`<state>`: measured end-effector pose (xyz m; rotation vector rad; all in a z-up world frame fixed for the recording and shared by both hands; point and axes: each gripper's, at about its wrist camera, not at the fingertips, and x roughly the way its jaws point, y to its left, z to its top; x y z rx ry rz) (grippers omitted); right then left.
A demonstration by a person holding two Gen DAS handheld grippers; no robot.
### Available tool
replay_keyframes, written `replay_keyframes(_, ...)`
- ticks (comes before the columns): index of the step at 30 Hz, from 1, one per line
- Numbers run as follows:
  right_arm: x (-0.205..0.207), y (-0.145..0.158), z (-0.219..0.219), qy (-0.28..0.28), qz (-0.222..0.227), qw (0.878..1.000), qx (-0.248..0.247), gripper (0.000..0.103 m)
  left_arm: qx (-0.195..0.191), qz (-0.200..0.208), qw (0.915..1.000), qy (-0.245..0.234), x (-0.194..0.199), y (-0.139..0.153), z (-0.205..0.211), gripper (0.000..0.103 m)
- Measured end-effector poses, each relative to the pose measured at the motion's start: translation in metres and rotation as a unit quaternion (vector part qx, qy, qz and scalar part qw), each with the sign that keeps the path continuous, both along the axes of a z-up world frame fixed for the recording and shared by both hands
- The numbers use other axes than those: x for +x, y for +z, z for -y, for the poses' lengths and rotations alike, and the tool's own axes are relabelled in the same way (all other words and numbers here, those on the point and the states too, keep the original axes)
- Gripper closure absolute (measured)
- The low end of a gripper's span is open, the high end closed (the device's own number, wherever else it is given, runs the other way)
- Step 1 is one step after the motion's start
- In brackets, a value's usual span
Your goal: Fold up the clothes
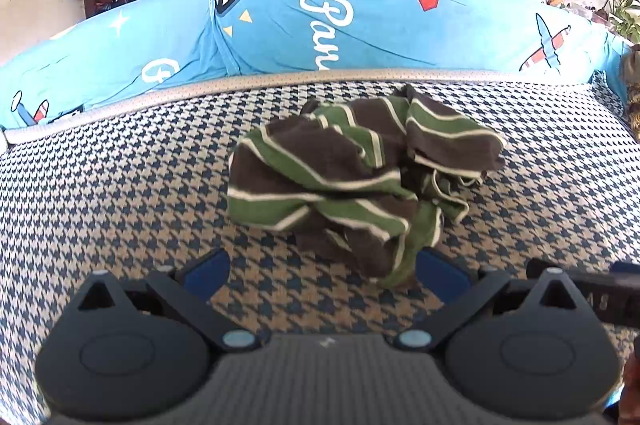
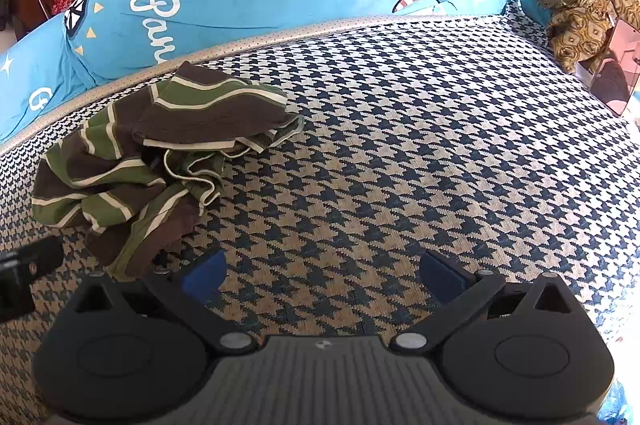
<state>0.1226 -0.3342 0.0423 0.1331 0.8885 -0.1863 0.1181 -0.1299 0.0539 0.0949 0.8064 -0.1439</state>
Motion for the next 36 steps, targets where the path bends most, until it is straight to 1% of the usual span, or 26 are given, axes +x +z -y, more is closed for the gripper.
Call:
replay_keyframes(11,0.016,-0.008,-0.005,0.009,-0.019,1.000,-0.006,0.000,0.000,0.015,0.9998,-0.011,0.048,0.007,0.005,0.000)
replay_keyframes(15,0.022,-0.010,-0.008,0.018,-0.021,0.999,-0.015,0.000,0.002,0.015,0.9998,-0.012,0.061,0.002,0.008,0.000)
replay_keyframes(19,0.029,-0.012,-0.011,0.027,-0.024,0.999,-0.015,0.000,-0.004,0.003,1.0000,-0.005,0.077,-0.006,0.008,0.000)
replay_keyframes(21,0.032,-0.013,-0.011,0.028,-0.026,0.999,-0.010,0.000,-0.008,0.002,1.0000,-0.005,0.081,-0.006,0.008,0.000)
replay_keyframes(28,0.042,-0.017,-0.012,0.035,-0.033,0.999,0.006,0.000,0.002,0.007,1.0000,-0.001,0.095,-0.009,0.011,0.000)
replay_keyframes(31,0.048,-0.018,-0.012,0.036,-0.033,0.999,0.001,0.004,0.007,0.005,0.9999,0.005,0.102,-0.013,0.011,0.000)
replay_keyframes(36,0.061,-0.021,-0.012,0.042,-0.033,0.999,-0.001,0.006,0.016,0.003,0.9997,0.016,0.112,-0.018,0.010,0.000)
